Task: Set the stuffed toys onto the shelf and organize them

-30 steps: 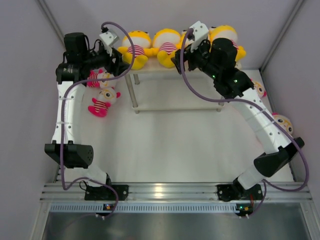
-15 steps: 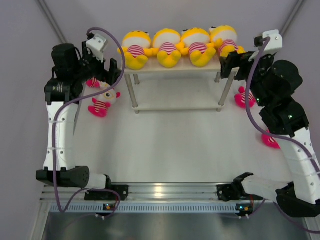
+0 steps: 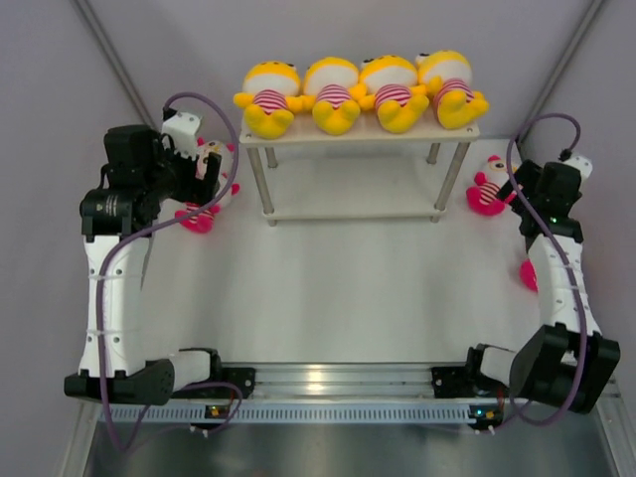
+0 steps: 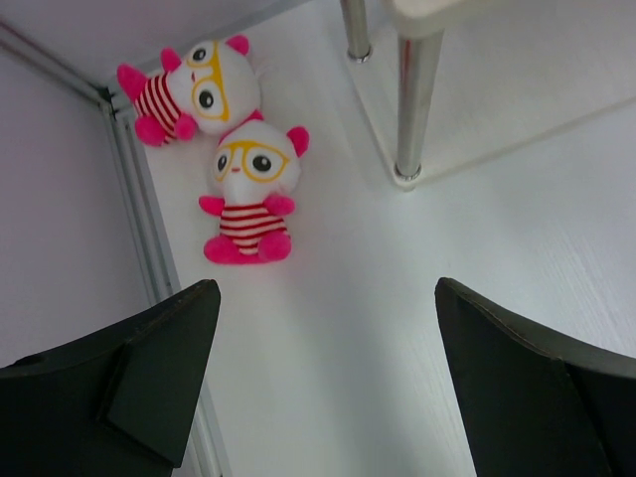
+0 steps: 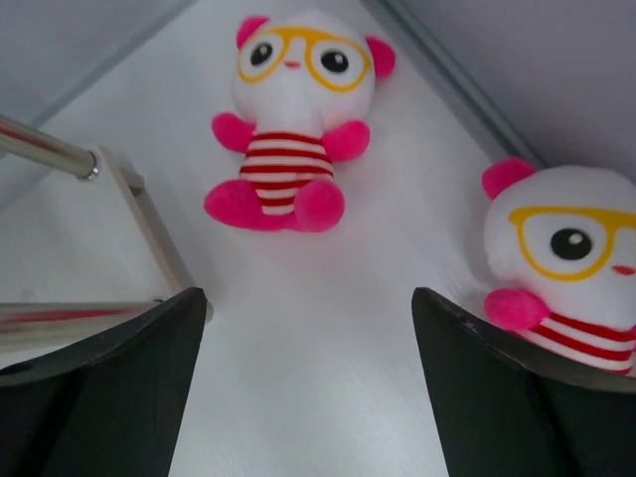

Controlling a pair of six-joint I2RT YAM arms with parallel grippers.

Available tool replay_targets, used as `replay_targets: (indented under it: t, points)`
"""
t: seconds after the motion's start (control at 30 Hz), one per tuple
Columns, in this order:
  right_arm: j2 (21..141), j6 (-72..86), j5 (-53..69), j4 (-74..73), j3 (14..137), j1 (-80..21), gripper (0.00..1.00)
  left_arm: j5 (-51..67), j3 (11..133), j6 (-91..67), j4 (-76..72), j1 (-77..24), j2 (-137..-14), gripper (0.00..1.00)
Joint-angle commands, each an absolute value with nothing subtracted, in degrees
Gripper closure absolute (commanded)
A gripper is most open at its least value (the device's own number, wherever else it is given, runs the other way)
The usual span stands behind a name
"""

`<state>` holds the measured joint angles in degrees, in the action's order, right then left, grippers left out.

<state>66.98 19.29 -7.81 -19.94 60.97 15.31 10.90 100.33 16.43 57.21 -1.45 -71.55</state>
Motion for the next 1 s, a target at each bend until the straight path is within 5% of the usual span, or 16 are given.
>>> replay_targets:
  t: [0.0,0.6,0.73,0.97]
  points:
    - [70.48,25.66,-6.94,-9.17,56.7,16.26,0.15,3.88,97.74,16.96,62.13,-1.32,-69.61,0.04]
    - [95.0,28.13,-3.16,2.46,59.85,17.84,0.26,-1.5,92.81,15.64,63.19,1.32,-73.21,0.01]
    - [98.08,27.86,-3.42,3.78,61.79,17.75,0.37,-0.26,92.9,15.56,63.28,1.76,-74.18,0.01]
    - [100.28,26.63,-2.55,6.41,62.67,17.84,0.35,-0.35,93.52,15.73,63.46,2.55,-75.49,0.01]
